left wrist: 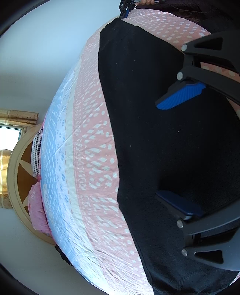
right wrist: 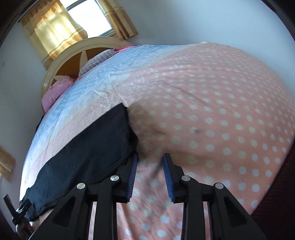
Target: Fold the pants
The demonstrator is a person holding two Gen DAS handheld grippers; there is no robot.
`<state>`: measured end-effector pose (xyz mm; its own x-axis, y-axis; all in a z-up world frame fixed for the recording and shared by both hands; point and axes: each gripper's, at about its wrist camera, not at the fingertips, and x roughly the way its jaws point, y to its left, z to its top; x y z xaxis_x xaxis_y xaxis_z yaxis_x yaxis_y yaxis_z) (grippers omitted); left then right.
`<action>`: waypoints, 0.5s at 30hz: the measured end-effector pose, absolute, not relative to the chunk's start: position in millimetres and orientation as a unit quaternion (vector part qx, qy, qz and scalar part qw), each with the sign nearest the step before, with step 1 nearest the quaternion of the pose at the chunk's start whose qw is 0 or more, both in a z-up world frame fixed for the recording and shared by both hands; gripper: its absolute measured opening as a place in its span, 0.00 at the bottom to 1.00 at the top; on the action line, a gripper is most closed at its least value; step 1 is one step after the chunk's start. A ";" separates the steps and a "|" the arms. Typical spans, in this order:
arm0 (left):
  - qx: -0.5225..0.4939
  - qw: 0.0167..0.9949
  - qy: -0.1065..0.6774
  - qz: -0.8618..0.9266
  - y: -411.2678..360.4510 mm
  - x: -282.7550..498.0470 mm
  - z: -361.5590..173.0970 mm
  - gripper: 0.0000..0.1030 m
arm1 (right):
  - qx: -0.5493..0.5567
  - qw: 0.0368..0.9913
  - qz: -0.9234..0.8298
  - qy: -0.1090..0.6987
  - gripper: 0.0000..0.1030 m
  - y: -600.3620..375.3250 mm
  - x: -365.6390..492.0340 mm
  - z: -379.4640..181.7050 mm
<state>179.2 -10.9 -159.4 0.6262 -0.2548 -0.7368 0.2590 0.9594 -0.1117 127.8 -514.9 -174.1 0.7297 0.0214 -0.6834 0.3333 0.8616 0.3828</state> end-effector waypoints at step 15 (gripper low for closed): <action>-0.012 0.899 0.412 -0.149 -6.9 180.6 -160.4 0.94 | 0.256 0.895 -0.096 0.353 0.04 -527.0 128.8 -177.3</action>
<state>180.6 -6.9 -160.4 0.6160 -0.2773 -0.7373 0.2575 0.9555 -0.1443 128.8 -527.0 -177.3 0.7330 0.0092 -0.6801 0.3525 0.8501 0.3913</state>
